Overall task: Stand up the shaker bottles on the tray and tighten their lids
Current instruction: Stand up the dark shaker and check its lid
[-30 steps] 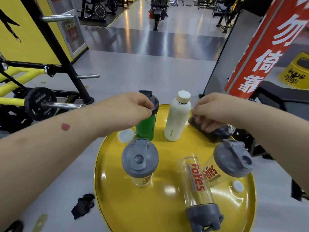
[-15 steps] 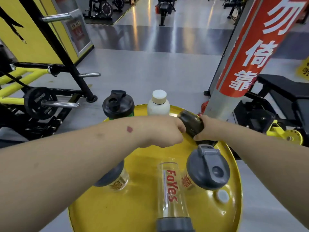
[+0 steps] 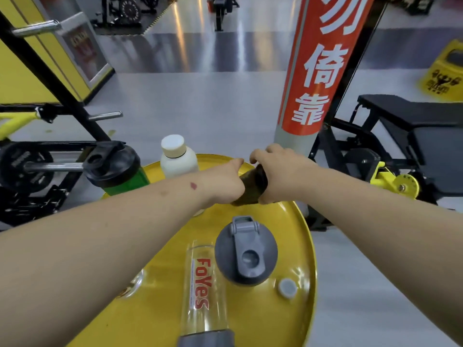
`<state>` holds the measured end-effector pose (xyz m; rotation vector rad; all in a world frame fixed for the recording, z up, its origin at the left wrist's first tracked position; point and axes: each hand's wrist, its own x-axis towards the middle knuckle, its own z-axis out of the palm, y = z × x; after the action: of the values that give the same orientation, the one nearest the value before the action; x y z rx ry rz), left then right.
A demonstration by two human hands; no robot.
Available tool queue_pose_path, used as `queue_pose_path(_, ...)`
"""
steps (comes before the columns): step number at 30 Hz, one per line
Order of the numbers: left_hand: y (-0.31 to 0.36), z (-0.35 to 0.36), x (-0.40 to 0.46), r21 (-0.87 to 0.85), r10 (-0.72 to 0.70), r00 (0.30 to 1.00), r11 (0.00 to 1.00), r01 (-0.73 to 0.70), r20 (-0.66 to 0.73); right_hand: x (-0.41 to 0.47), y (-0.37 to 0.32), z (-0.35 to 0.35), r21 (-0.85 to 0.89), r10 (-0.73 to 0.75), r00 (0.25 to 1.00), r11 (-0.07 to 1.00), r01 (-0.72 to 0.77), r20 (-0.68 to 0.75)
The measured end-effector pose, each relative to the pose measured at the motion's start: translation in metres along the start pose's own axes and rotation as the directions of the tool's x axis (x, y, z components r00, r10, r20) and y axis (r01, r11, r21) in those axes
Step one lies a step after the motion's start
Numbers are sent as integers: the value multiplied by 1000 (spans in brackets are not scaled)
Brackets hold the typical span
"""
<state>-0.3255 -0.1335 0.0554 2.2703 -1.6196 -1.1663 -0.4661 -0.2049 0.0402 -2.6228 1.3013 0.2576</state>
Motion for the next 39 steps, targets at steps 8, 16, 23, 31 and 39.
queue_pose_path(8, -8, 16, 10, -503, -36, 996, 861, 74, 86, -9, 4, -1, 216, -182, 978, 956, 201, -103)
queue_pose_path(16, -11, 8, 4, -624, -79, 989, 769, 139, 123, -13, 17, 7, 623, 37, 997, 780, -68, 62)
queue_pose_path(23, -15, 7, -1, -579, -94, 994, 809, 105, 49, -6, 19, 21, 752, 103, 978, 626, -205, 181)
queue_pose_path(31, -17, 9, -13, -646, -130, 992, 757, 97, -4, -1, 18, 30, 837, 65, 977, 507, -207, 202)
queue_pose_path(39, -25, -4, -41, -528, -178, 981, 827, 194, 81, -35, 9, 4, 626, 315, 946, 722, -295, 83)
